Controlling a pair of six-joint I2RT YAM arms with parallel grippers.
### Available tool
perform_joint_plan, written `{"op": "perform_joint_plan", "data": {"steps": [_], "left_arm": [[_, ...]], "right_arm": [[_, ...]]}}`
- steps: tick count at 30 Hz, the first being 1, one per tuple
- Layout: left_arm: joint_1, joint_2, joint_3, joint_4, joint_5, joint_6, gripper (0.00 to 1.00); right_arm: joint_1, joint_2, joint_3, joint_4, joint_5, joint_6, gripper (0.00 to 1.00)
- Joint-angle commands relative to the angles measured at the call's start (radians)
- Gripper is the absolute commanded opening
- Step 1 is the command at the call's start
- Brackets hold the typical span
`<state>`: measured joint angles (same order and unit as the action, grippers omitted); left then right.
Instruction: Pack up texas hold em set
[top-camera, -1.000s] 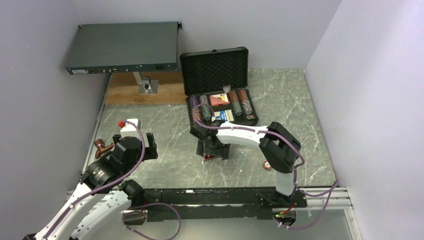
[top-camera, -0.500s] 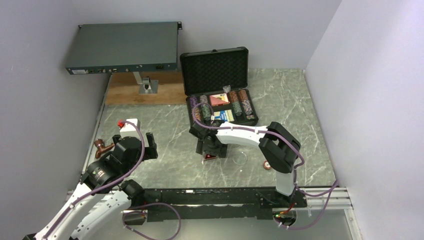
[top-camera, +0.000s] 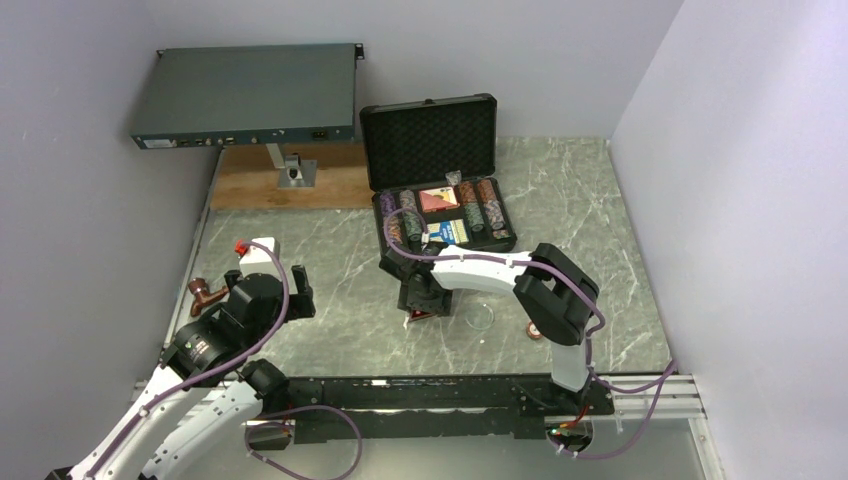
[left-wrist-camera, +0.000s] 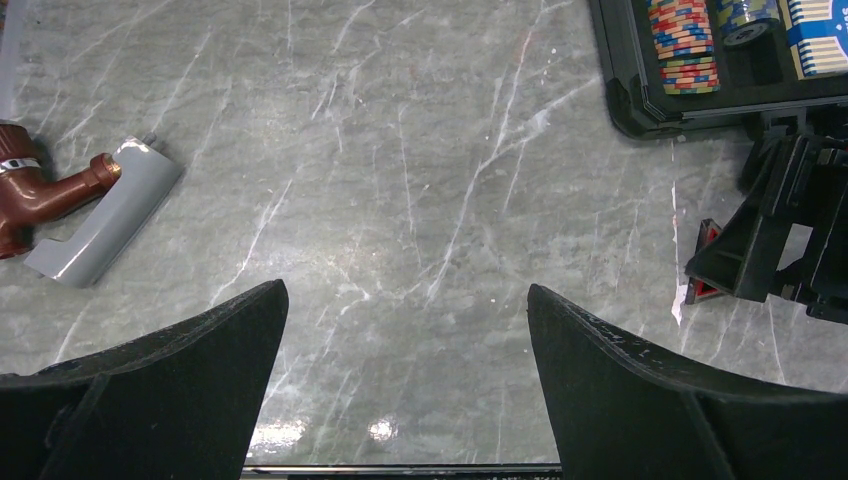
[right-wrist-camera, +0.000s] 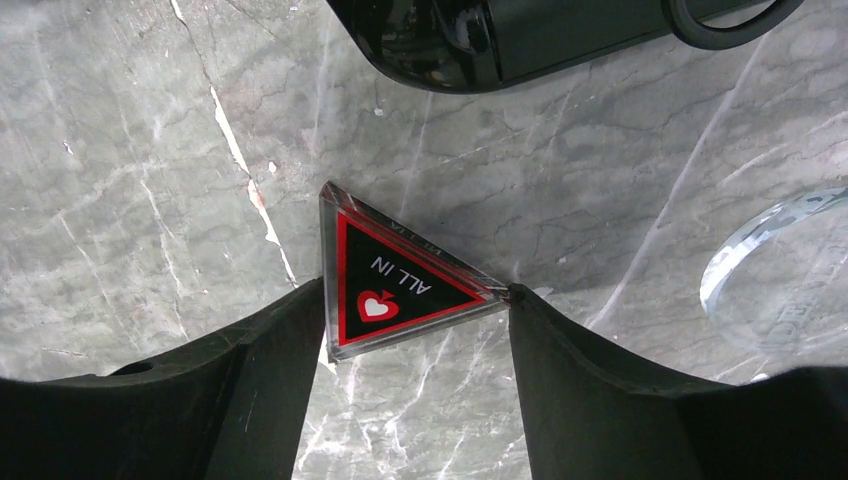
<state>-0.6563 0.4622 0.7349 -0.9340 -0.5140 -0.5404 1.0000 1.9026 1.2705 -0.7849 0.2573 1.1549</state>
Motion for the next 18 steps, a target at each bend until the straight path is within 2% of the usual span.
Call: {"op": "perform_joint_plan", "data": {"steps": [1, 10, 18], "left_arm": [[-0.003, 0.009, 0.011, -0.001, -0.020, -0.015, 0.97], [-0.003, 0.014, 0.011, -0.001, -0.019, -0.015, 0.97], [-0.003, 0.015, 0.012, -0.005, -0.023, -0.018, 0.97]], "right_arm": [[-0.004, 0.022, 0.001, 0.023, 0.010, -0.002, 0.65], [-0.003, 0.016, 0.012, 0.013, 0.003, -0.018, 0.53], [-0.003, -0.015, 0.095, -0.043, 0.008, -0.053, 0.48]]}}
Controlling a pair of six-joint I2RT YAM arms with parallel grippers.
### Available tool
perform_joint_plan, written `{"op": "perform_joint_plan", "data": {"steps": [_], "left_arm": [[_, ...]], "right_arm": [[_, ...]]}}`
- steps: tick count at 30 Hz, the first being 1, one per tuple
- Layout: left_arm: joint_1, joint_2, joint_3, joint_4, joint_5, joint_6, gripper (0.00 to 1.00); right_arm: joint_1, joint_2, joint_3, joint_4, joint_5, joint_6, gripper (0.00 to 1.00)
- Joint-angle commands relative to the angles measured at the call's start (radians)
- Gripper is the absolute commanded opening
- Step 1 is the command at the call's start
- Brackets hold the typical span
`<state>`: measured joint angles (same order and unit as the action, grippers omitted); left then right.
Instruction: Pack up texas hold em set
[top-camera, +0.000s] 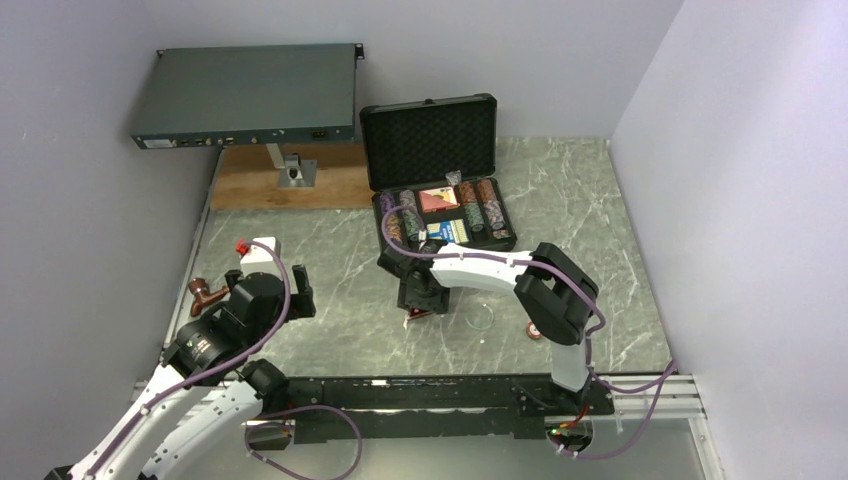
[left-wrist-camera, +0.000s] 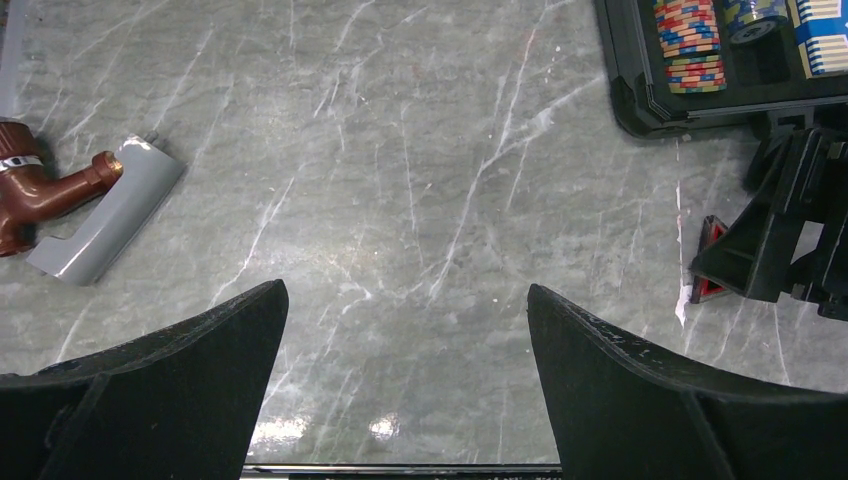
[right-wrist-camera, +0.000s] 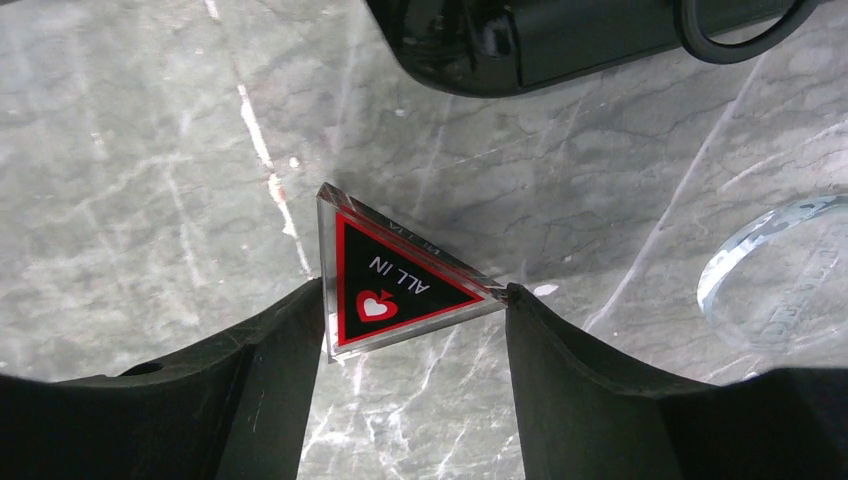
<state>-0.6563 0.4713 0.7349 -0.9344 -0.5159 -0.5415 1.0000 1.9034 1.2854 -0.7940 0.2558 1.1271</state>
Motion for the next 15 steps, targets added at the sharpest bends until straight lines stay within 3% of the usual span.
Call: {"op": "perform_joint_plan", "data": {"steps": [1, 15], "left_arm": [[-0.002, 0.006, 0.012, -0.003, -0.021, -0.016, 0.97], [-0.001, 0.006, 0.015, -0.013, -0.041, -0.027, 0.98]], "right_arm": [[-0.002, -0.019, 0.097, -0.041, 0.009, -0.030, 0.46], [-0.019, -0.037, 0.355, -0.214, 0.072, -0.072, 0.46]]}}
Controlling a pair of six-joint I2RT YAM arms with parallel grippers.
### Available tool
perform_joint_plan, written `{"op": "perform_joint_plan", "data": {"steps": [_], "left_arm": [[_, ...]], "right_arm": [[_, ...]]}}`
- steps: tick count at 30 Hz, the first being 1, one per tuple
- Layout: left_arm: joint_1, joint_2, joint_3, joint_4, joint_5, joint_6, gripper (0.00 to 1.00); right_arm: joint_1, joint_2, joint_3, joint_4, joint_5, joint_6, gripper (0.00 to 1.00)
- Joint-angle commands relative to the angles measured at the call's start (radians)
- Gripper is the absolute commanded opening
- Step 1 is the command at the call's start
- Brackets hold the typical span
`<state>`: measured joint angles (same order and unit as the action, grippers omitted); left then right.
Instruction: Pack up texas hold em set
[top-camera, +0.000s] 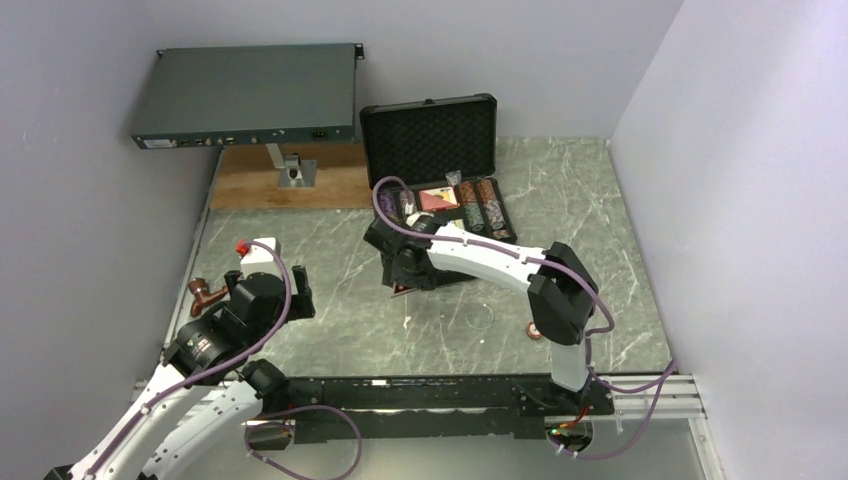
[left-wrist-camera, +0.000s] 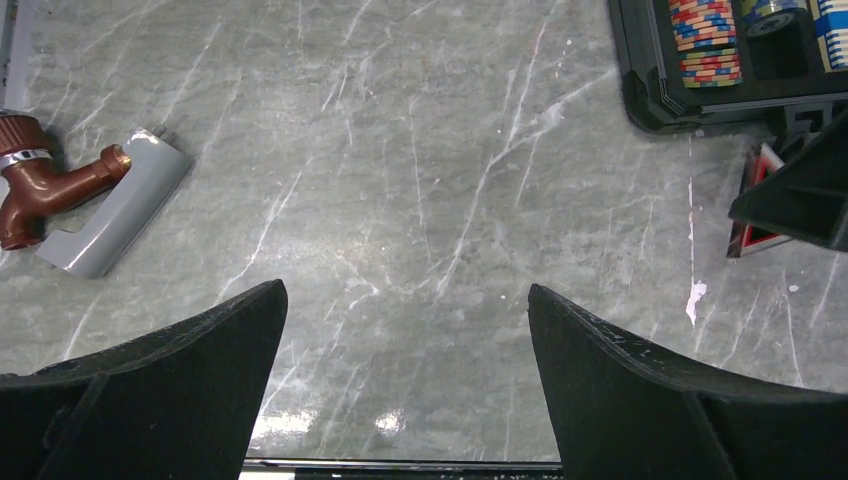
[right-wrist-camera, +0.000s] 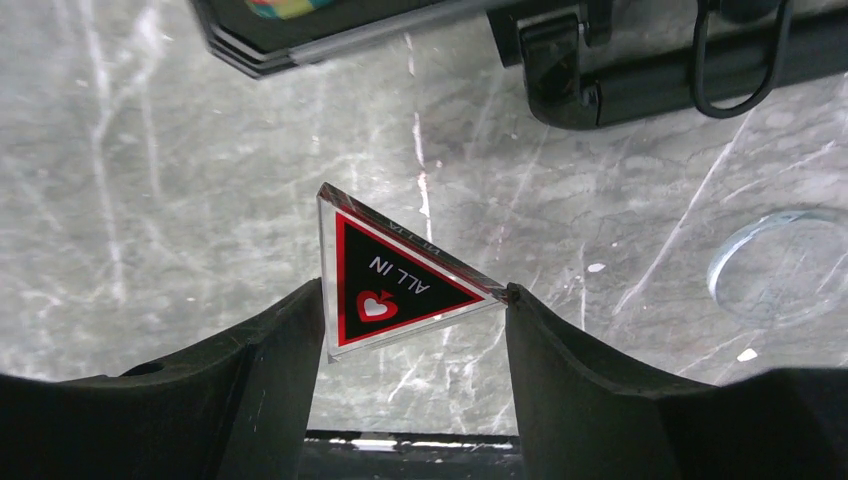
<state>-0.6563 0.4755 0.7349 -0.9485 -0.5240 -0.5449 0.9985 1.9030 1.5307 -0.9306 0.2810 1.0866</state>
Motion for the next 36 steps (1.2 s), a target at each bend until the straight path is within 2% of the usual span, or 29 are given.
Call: {"op": "perform_joint_plan", "data": {"steps": [1, 12, 20, 30, 36], "left_arm": [[-0.002, 0.002, 0.016, 0.000, -0.032, -0.023, 0.98], [-0.002, 0.002, 0.018, -0.005, -0.043, -0.028, 0.98], [0.000, -0.002, 0.019, -0.009, -0.048, -0.032, 0.98], [0.000, -0.012, 0.017, -0.010, -0.058, -0.037, 0.97], [0.002, -0.003, 0.013, -0.001, -0.059, -0.027, 0.98]], "right_arm": [[-0.025, -0.028, 0.138, -0.089, 0.048, -0.034, 0.46], [-0.221, 0.039, 0.321, -0.114, 0.042, -0.133, 0.46], [-0.359, 0.166, 0.464, -0.120, 0.029, -0.198, 0.46], [-0.442, 0.357, 0.700, -0.147, 0.032, -0.280, 0.46], [-0.480, 0.405, 0.718, -0.119, 0.000, -0.286, 0.46]]}}
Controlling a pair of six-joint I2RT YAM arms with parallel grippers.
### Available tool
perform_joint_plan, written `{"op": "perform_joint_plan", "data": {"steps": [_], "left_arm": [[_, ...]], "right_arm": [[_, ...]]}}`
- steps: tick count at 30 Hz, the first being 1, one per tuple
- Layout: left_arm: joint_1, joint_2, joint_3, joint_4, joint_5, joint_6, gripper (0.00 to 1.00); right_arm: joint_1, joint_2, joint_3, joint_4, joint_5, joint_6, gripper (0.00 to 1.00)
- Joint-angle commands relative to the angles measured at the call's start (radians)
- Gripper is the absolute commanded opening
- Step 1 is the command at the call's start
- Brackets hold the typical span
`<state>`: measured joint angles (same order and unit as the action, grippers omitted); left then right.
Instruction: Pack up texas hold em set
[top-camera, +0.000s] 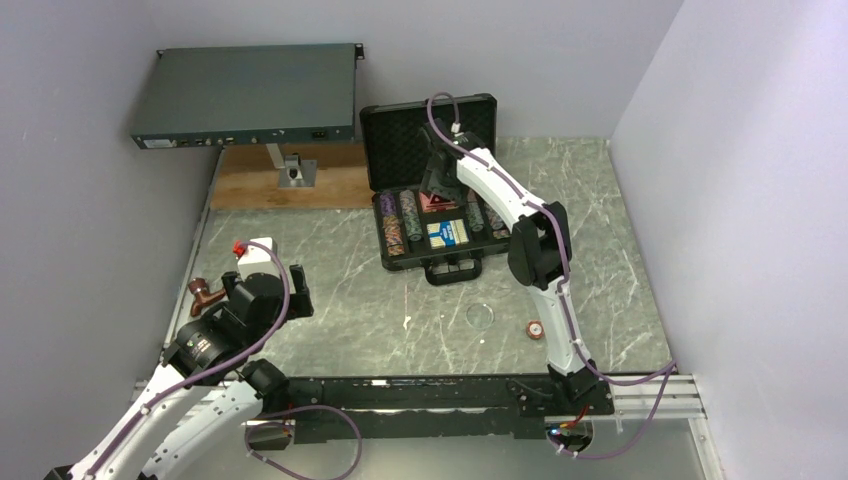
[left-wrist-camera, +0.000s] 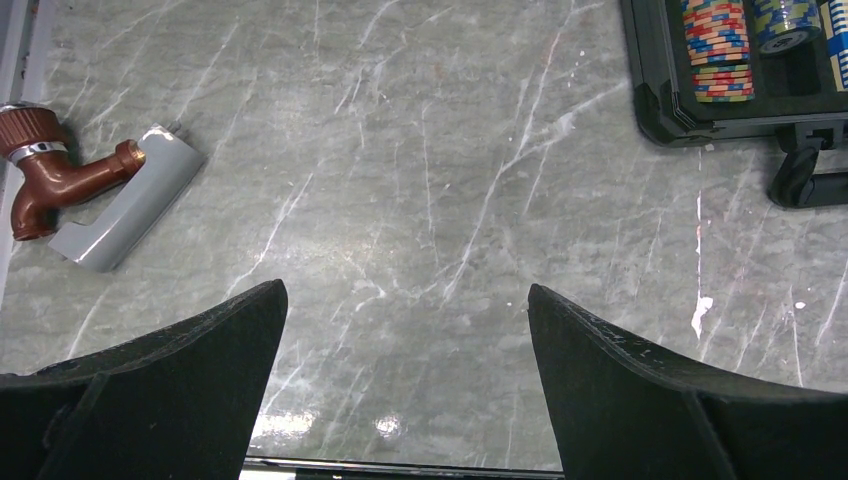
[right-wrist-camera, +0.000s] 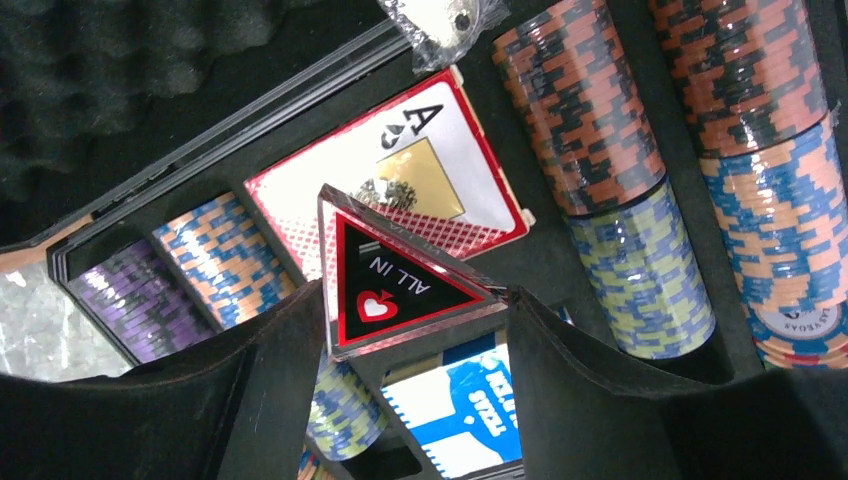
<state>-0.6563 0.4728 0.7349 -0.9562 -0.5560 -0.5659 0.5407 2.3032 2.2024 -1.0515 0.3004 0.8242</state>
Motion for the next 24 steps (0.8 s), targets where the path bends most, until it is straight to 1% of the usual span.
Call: {"op": "perform_joint_plan", "data": {"steps": [1, 5, 8, 10, 11, 13, 16, 19, 24], "left_arm": [[0.001, 0.003, 0.014, 0.006, -0.026, -0.006, 0.98], [0.002, 0.008, 0.011, 0.014, -0.016, 0.003, 0.98], [0.002, 0.013, 0.012, 0.017, -0.011, 0.006, 0.98], [0.003, 0.015, 0.010, 0.020, -0.007, 0.010, 0.98], [0.003, 0.015, 0.009, 0.022, -0.002, 0.012, 0.98], [0.003, 0.016, 0.006, 0.032, 0.008, 0.021, 0.98], [0.003, 0.025, 0.007, 0.033, 0.014, 0.025, 0.98], [0.003, 0.032, 0.007, 0.035, 0.020, 0.026, 0.98], [0.003, 0.027, 0.006, 0.039, 0.026, 0.030, 0.98]], "right_arm": [[-0.024, 0.011, 0.045, 0.003, -0.025, -0.023, 0.46], [-0.025, 0.017, 0.019, 0.041, -0.059, -0.033, 0.48], [-0.024, 0.019, 0.010, 0.056, -0.070, -0.027, 0.53], [-0.025, 0.025, 0.016, 0.062, -0.083, -0.031, 0.67], [-0.026, 0.031, 0.027, 0.060, -0.093, -0.038, 0.76], [-0.025, 0.041, 0.059, 0.045, -0.101, -0.049, 0.85], [-0.025, 0.031, 0.063, 0.044, -0.099, -0.051, 0.94], [-0.026, 0.004, 0.036, 0.058, -0.099, -0.049, 0.98], [-0.022, -0.064, 0.024, 0.038, -0.062, -0.059, 0.99]]}}
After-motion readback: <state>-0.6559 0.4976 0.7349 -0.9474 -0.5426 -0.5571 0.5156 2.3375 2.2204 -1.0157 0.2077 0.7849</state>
